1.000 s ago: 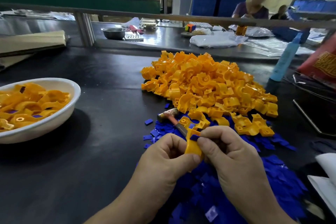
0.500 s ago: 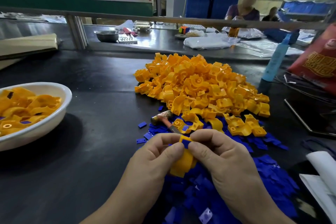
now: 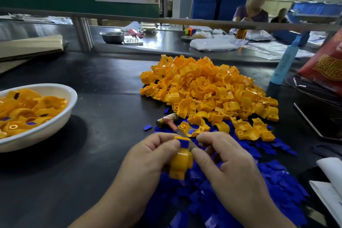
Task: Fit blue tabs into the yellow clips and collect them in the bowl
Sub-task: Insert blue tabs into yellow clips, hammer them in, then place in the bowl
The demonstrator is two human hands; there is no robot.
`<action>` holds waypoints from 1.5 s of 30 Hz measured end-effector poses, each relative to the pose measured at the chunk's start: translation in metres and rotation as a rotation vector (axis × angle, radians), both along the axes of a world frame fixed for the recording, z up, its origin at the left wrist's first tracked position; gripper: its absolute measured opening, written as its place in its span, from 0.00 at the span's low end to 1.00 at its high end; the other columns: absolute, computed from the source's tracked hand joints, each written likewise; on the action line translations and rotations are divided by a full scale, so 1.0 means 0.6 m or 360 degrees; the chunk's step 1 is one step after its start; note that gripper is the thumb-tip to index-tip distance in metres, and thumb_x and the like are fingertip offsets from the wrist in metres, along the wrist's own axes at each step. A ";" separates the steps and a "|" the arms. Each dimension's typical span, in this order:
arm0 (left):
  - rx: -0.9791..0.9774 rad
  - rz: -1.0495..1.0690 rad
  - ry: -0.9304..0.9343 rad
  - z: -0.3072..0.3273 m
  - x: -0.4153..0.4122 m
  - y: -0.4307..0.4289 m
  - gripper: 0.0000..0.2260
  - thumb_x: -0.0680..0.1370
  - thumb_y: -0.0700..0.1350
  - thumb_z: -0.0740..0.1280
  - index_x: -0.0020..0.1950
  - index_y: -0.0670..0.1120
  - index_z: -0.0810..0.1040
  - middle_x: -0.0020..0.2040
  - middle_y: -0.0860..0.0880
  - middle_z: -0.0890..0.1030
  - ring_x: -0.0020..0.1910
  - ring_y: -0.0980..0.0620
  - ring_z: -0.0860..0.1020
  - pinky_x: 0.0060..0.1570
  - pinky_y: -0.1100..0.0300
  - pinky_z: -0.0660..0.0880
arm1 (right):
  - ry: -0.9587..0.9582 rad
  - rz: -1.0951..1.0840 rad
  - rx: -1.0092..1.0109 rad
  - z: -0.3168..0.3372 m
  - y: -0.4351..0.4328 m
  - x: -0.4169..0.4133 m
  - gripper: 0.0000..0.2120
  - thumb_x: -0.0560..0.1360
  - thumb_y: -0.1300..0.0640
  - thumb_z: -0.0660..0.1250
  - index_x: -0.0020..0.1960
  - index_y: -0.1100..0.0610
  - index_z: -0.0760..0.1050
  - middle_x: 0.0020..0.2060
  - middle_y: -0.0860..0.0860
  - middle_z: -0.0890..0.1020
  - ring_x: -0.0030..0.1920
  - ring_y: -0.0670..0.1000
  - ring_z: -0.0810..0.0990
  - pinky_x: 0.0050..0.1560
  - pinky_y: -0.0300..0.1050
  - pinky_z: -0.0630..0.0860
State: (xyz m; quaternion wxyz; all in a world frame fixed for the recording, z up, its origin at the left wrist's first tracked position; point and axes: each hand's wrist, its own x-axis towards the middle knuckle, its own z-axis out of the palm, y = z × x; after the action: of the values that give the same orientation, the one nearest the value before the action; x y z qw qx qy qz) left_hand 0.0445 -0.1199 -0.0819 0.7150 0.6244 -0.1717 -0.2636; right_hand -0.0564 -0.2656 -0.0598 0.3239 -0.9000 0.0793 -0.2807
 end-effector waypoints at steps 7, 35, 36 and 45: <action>0.0803 0.0755 -0.0492 0.013 0.082 0.051 0.02 0.75 0.45 0.71 0.44 0.50 0.79 0.37 0.50 0.83 0.29 0.58 0.79 0.23 0.60 0.75 | 0.0672 -0.0250 -0.0770 -0.025 -0.013 0.003 0.25 0.74 0.35 0.56 0.67 0.41 0.56 0.52 0.44 0.68 0.51 0.46 0.66 0.52 0.41 0.69; 0.2016 0.0462 -0.1421 -0.016 0.110 0.075 0.20 0.76 0.62 0.65 0.65 0.56 0.75 0.57 0.52 0.77 0.57 0.50 0.74 0.50 0.55 0.72 | 0.0789 0.0207 0.0809 0.021 0.021 -0.003 0.07 0.78 0.50 0.60 0.51 0.37 0.72 0.29 0.48 0.76 0.23 0.44 0.74 0.26 0.39 0.75; 0.2004 0.0472 -0.1438 -0.018 0.110 0.073 0.20 0.76 0.62 0.65 0.65 0.56 0.75 0.57 0.52 0.78 0.57 0.50 0.74 0.50 0.55 0.72 | 0.0769 0.0192 0.0747 0.022 0.021 -0.003 0.07 0.78 0.50 0.60 0.51 0.37 0.72 0.29 0.48 0.75 0.23 0.44 0.74 0.26 0.39 0.76; 0.1922 0.0452 -0.1305 -0.019 0.114 0.079 0.22 0.72 0.61 0.70 0.62 0.53 0.74 0.57 0.52 0.77 0.55 0.50 0.74 0.51 0.56 0.74 | 0.0712 0.0081 0.0170 0.017 0.015 -0.007 0.16 0.76 0.43 0.60 0.63 0.34 0.64 0.33 0.45 0.78 0.34 0.39 0.78 0.35 0.38 0.76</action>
State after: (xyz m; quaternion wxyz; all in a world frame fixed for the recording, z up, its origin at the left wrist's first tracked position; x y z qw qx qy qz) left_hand 0.1126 -0.0723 -0.0934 0.1529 0.9732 -0.1676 0.0371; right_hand -0.0604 -0.2568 -0.0494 0.3525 -0.9231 0.1410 -0.0612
